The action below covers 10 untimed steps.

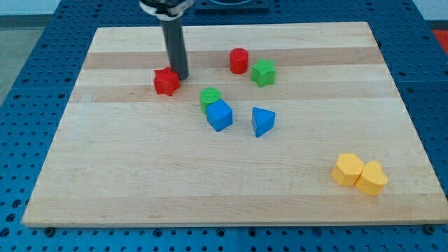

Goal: Slide the red star to the center left

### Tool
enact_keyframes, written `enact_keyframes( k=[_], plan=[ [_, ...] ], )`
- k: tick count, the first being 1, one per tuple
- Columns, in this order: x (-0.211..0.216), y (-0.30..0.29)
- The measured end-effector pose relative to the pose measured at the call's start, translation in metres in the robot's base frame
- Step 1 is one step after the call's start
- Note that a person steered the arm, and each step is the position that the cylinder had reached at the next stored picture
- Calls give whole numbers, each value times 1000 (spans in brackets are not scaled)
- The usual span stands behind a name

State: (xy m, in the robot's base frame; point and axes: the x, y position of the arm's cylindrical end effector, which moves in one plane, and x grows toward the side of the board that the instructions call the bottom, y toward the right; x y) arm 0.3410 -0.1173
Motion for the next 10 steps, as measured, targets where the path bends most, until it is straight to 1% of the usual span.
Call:
enact_keyframes(
  k=[1, 4, 7, 9, 10],
  plan=[
    [2, -27],
    [49, -28],
    [105, -20],
    [115, -80],
    [121, -96]
  ],
)
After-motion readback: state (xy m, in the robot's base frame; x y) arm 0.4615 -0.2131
